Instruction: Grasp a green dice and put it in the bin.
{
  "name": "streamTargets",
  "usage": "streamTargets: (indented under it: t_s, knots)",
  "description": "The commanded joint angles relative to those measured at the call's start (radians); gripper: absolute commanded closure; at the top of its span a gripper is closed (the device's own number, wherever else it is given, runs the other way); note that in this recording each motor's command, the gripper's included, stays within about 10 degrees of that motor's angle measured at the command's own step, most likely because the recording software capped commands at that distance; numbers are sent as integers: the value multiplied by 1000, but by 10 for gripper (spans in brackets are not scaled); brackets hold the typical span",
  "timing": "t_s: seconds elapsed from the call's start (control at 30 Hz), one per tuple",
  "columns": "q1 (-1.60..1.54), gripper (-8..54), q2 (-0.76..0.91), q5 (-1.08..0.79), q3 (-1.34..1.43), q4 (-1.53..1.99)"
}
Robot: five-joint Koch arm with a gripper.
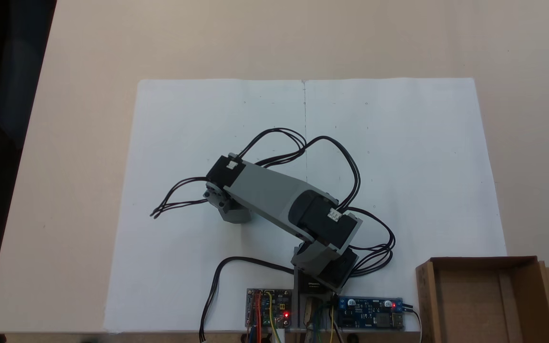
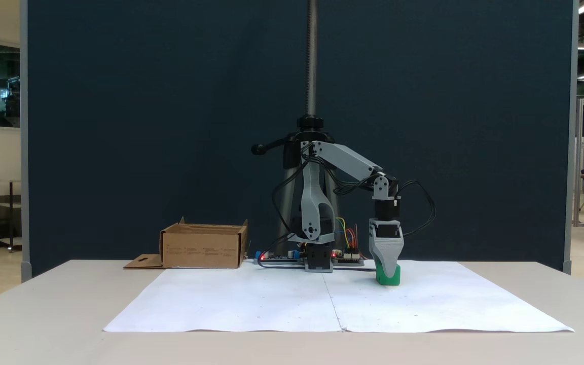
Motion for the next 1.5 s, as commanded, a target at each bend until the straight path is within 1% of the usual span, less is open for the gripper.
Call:
streamTargets:
  t_s: [0.0,0.43,0.53,0.63,0.67,1.13,1.2,1.37,1.4,1.47]
  knots:
    - [-17,65,11,78,-29,-40]
    - [-35,65,-5,124,-31,-51]
    - [-38,85,-5,127,-31,-52]
    - [-38,92,-5,127,-31,-52]
    - [-38,112,-6,130,-31,-52]
    - [-41,115,-35,133,-31,-92]
    - [-41,134,-35,133,-31,-91]
    - [-41,141,-35,133,-31,-87]
    - [-41,166,-35,135,-29,-86]
    - [-41,177,-35,135,-28,-86]
